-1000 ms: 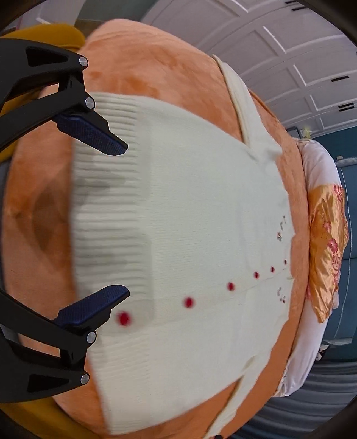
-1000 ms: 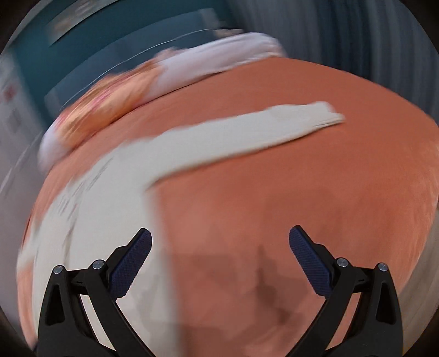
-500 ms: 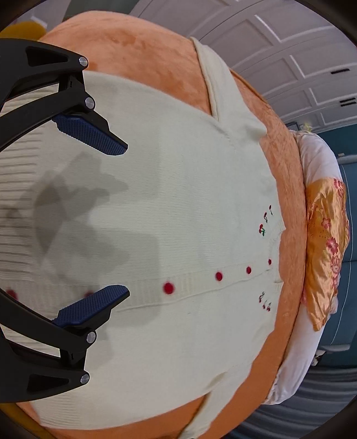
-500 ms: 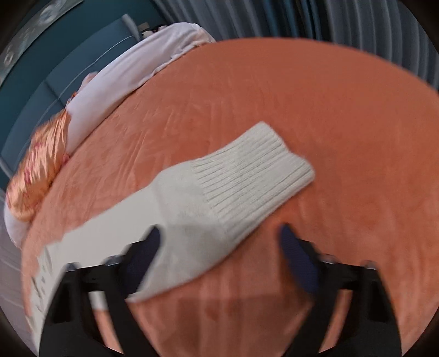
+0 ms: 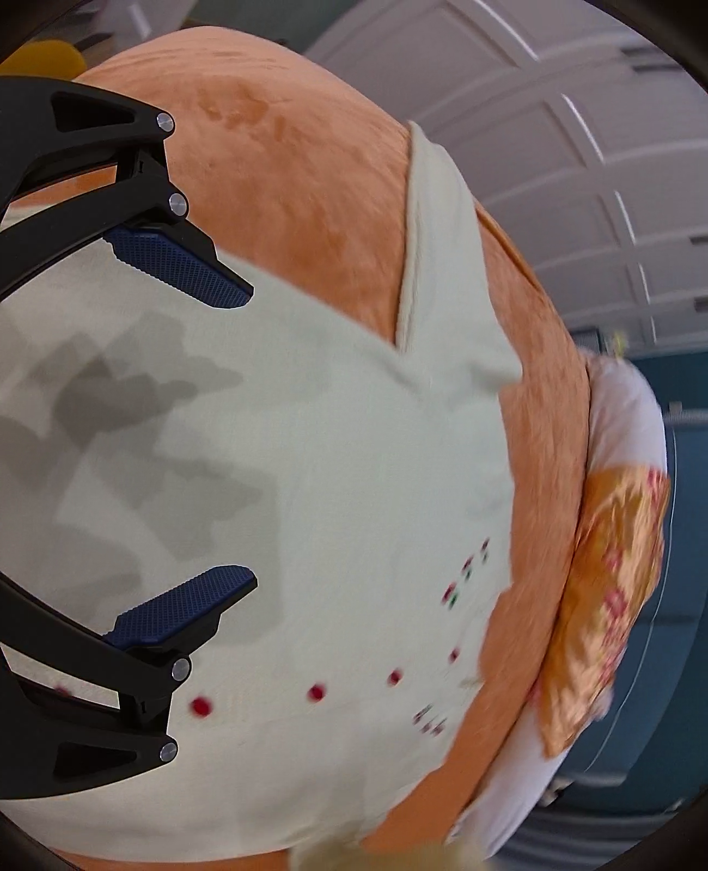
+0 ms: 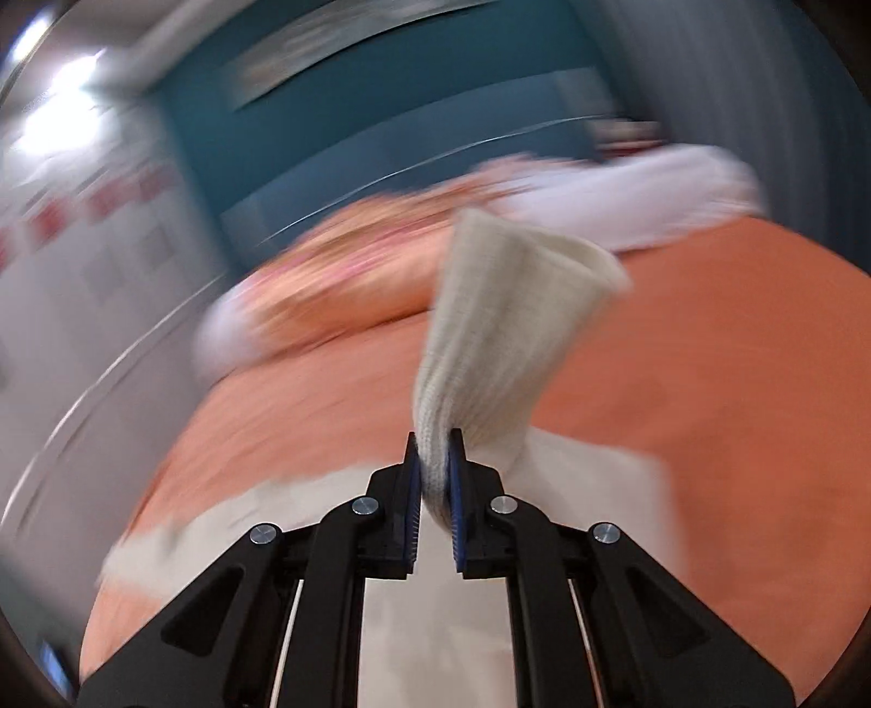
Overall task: Fold small clothes
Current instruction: 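Grasp a ribbed sleeve cuff with the right gripper and fold it across the body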
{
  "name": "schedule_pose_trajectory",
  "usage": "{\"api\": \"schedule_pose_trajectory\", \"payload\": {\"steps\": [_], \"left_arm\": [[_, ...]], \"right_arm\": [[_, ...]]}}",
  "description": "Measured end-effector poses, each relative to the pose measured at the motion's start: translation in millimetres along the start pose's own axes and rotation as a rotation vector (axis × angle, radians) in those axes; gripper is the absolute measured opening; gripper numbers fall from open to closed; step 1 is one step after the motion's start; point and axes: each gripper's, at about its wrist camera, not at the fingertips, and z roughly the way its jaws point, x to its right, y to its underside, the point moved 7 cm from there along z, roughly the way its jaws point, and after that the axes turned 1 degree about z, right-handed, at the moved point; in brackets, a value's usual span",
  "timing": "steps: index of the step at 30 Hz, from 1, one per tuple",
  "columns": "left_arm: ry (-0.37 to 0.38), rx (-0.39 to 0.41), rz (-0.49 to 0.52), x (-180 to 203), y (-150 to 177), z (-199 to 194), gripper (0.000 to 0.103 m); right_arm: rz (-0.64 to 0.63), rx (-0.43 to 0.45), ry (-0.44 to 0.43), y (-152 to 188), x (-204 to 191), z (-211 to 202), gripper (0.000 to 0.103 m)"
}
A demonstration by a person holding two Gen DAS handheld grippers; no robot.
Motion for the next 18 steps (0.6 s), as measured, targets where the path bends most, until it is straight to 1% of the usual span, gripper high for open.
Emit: {"api": "schedule_pose_trajectory", "payload": {"steps": [2, 3, 4, 5, 7, 8, 9, 11, 12, 13, 14, 15, 17, 18], "left_arm": [[0.006, 0.002, -0.018, -6.9, -2.9, -0.3, 0.094], [0.010, 0.003, -0.022, -9.5, -3.9, -0.3, 0.094], [0.015, 0.002, -0.025, -12.5, -5.6, 0.6, 0.094], [0.023, 0.002, -0.026, -14.4, -7.1, 1.9, 0.094], [0.046, 0.001, -0.035, -18.5, -10.5, 5.5, 0.094], [0.060, -0.002, -0.043, -20.1, -12.0, 8.1, 0.094], [0.075, -0.008, -0.053, -21.1, -13.1, 11.2, 0.094], [0.113, -0.033, -0.086, -20.9, -16.0, 22.1, 0.094], [0.134, -0.046, -0.103, -20.1, -17.3, 27.2, 0.094], [0.157, -0.068, -0.126, -17.9, -19.4, 34.4, 0.094], [0.178, -0.082, -0.149, -15.3, -22.4, 40.3, 0.094], [0.213, -0.094, -0.177, -10.2, -26.5, 47.2, 0.094], [0.247, -0.114, -0.211, -0.5, -32.2, 57.2, 0.094], [0.261, -0.122, -0.220, 3.4, -34.7, 61.0, 0.094]], "right_arm": [[-0.090, -0.084, -0.085, 36.4, -63.4, 37.6, 0.009], [-0.134, -0.141, -0.116, 66.1, -94.7, 60.2, 0.012], [-0.160, -0.190, -0.128, 92.5, -114.8, 77.6, 0.015], [-0.178, -0.238, -0.139, 119.7, -130.2, 91.6, 0.016], [-0.179, -0.299, -0.141, 154.4, -141.4, 103.0, 0.016], [-0.159, -0.325, -0.140, 169.2, -143.1, 102.3, 0.016], [-0.117, -0.351, -0.157, 184.8, -141.0, 94.4, 0.016], [-0.067, -0.358, -0.156, 193.1, -127.7, 81.9, 0.019], [-0.050, -0.346, -0.140, 193.3, -116.4, 71.2, 0.026], [-0.030, -0.324, -0.115, 191.8, -99.2, 58.5, 0.029], [-0.007, -0.301, -0.088, 187.3, -85.9, 45.6, 0.036], [0.037, -0.272, -0.058, 175.2, -67.2, 38.8, 0.040], [0.114, -0.244, -0.008, 165.6, -30.7, 22.8, 0.042], [0.157, -0.235, 0.021, 160.0, -10.0, 16.1, 0.047]]}}
